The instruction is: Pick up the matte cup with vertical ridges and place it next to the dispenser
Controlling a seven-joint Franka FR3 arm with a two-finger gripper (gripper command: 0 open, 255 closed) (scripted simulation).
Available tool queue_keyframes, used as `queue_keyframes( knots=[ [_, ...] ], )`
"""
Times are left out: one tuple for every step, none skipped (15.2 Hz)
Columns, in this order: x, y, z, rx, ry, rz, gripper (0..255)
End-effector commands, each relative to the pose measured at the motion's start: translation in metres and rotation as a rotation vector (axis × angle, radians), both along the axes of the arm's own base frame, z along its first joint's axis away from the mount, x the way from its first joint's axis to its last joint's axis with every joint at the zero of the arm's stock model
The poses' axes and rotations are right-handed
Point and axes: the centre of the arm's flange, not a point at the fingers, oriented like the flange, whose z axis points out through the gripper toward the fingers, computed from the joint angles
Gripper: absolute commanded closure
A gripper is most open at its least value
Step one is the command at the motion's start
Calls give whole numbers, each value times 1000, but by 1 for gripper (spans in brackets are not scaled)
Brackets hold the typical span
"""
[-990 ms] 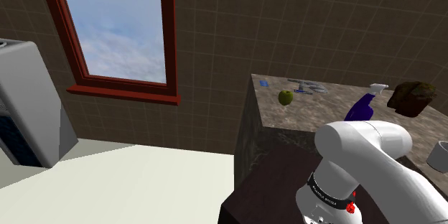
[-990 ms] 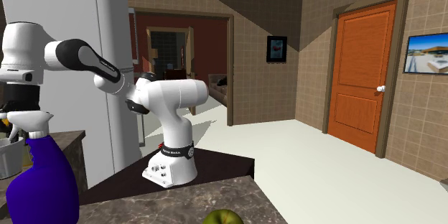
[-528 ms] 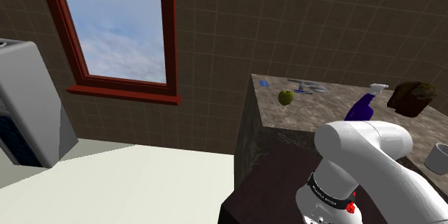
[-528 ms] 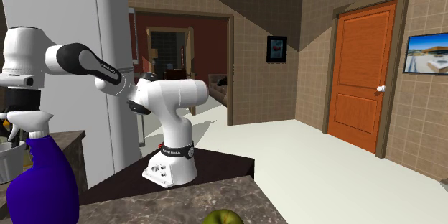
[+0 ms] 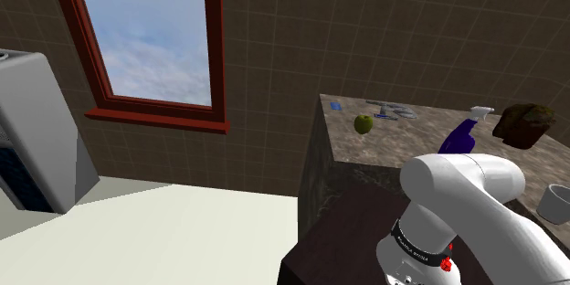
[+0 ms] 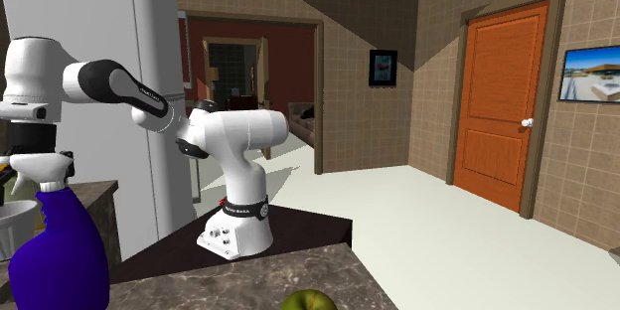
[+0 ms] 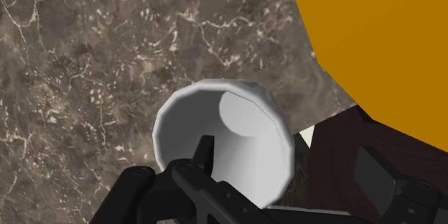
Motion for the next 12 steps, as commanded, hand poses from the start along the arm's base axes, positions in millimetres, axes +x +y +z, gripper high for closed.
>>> queue_keyframes(
  knots=[
    [-1,3,13,0,0,0,0],
    [-2,5,26,0,0,0,0],
    [-2,8,39,0,0,0,0],
    [-3,10,49,0,0,0,0],
    [-3,10,49,0,0,0,0],
    [-3,10,49,0,0,0,0],
    [-3,10,49,0,0,0,0],
    [-3,10,49,0,0,0,0],
    [-3,10,49,0,0,0,0],
    [-3,10,49,0,0,0,0],
    [-3,10,49,0,0,0,0],
    [-3,10,49,0,0,0,0]
  ],
)
